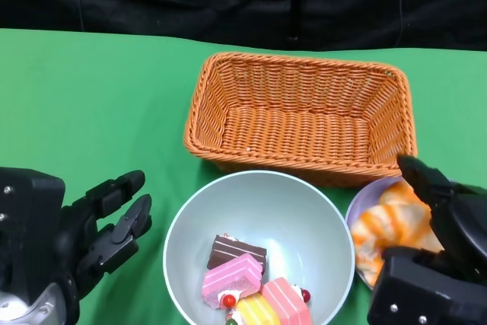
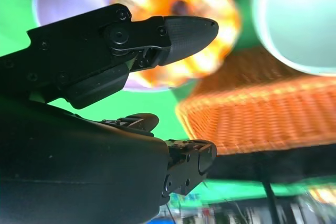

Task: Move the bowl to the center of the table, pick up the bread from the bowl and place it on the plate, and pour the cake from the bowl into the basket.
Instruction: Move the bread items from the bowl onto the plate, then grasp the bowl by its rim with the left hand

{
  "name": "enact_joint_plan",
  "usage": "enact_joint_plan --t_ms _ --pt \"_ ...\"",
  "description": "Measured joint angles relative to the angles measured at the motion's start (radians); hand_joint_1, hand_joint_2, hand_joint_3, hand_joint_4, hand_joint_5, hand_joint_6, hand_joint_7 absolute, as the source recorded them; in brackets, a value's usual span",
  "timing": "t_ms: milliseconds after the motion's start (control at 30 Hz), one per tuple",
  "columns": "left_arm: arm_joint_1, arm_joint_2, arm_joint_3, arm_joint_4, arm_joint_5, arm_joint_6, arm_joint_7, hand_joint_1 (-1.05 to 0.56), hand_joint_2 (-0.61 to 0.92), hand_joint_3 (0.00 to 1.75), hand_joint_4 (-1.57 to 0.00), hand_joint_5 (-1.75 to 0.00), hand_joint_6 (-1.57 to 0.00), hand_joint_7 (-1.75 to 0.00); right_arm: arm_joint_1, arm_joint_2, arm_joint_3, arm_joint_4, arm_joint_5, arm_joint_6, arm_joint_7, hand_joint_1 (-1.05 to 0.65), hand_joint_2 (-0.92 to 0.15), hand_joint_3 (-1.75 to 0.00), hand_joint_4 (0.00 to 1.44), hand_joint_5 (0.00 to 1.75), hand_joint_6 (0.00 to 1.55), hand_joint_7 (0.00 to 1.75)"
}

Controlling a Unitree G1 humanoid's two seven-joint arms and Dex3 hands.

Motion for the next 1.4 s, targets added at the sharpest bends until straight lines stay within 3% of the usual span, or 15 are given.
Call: enact_joint_plan --t_ms 267,367,400,533,567,667,767,800,867,933,1033,1200,1400 --pt "0.000 0.012 -0.005 0.001 0.010 -0.011 0.000 -0.56 0.92 0.51 -0.14 -0.53 -0.29 -0.01 0.051 0.019 -0.013 -0.077 -0.002 0.000 -0.029 -0.88 -0.92 -0.38 0.30 0.02 0.03 0.00" --pt "0.000 0.021 -0.023 0.002 0.044 -0.059 0.000 -0.57 0.92 0.50 -0.15 -0.53 -0.29 0.00 0.064 0.023 -0.025 -0.102 0.001 -0.008 -0.044 -0.83 -0.92 -0.38 0.32 0.04 0.06 0.02" --pt "0.001 0.029 -0.036 0.003 0.065 -0.083 0.000 -0.56 0.92 0.50 -0.14 -0.52 -0.29 0.00 0.071 0.026 -0.033 -0.108 0.016 -0.020 -0.061 -0.75 -0.92 -0.38 0.39 0.08 0.14 0.06" --pt "0.013 0.072 -0.082 0.004 0.165 -0.195 0.000 -0.56 0.92 0.49 -0.15 -0.50 -0.29 0.00 0.111 0.045 -0.057 -0.130 0.089 -0.109 -0.146 -0.68 -0.92 -0.36 0.46 0.12 0.22 0.10" --pt "0.015 0.082 -0.092 0.011 0.190 -0.232 0.000 -0.56 0.92 0.47 -0.20 -0.53 -0.31 -0.01 0.118 0.052 -0.065 -0.131 0.111 -0.127 -0.164 -0.61 -0.92 -0.32 0.59 0.20 0.34 0.16" --pt "0.022 0.153 -0.119 0.044 0.295 -0.421 -0.011 -0.55 0.92 0.50 -0.18 -0.62 -0.34 -0.02 0.153 0.099 -0.080 -0.136 0.216 -0.196 -0.229 -0.51 -0.92 -0.26 0.75 0.31 0.48 0.24" --pt "0.023 0.262 -0.134 0.056 0.388 -0.620 -0.066 -0.52 0.92 0.47 -0.15 -0.64 -0.36 -0.03 0.190 0.145 -0.098 -0.139 0.354 -0.275 -0.265 -0.36 -0.92 -0.23 0.71 0.56 0.54 0.35" --pt "0.025 0.302 -0.135 0.054 0.432 -0.679 -0.077 -0.45 0.92 0.38 -0.16 -0.63 -0.39 -0.04 0.201 0.153 -0.106 -0.138 0.406 -0.304 -0.269 -0.22 -0.89 -0.27 0.70 0.74 0.61 0.46" --pt "0.040 0.386 -0.135 0.048 0.518 -0.816 -0.084 -0.42 0.92 0.33 -0.17 -0.62 -0.41 -0.04 0.232 0.177 -0.114 -0.136 0.500 -0.367 -0.279 -0.14 -0.80 -0.44 0.66 0.90 0.60 0.61" --pt "0.045 0.429 -0.131 0.056 0.568 -0.954 -0.075 -0.34 0.92 0.16 -0.23 -0.59 -0.45 -0.04 0.253 0.189 -0.113 -0.129 0.564 -0.416 -0.280 -0.02 -0.60 -0.81 0.62 1.06 0.62 0.77" --pt "0.052 0.462 -0.125 0.111 0.646 -1.196 -0.009 -0.31 0.89 0.08 -0.29 -0.59 -0.49 -0.04 0.283 0.217 -0.107 -0.114 0.630 -0.484 -0.284 0.00 -0.49 -1.01 0.63 1.15 0.61 0.86" --pt "0.035 0.493 -0.108 0.234 0.810 -1.508 0.131 -0.33 0.83 0.02 -0.31 -0.52 -0.50 -0.02 0.325 0.249 -0.089 -0.094 0.670 -0.571 -0.303 0.00 -0.41 -1.25 0.61 1.30 0.52 1.10" --pt "0.012 0.508 -0.089 0.228 0.986 -1.610 0.191 -0.47 0.80 0.00 -0.29 -0.52 -0.50 -0.01 0.338 0.273 -0.084 -0.078 0.713 -0.655 -0.318 -0.02 -0.37 -1.37 0.58 1.44 0.48 1.21"
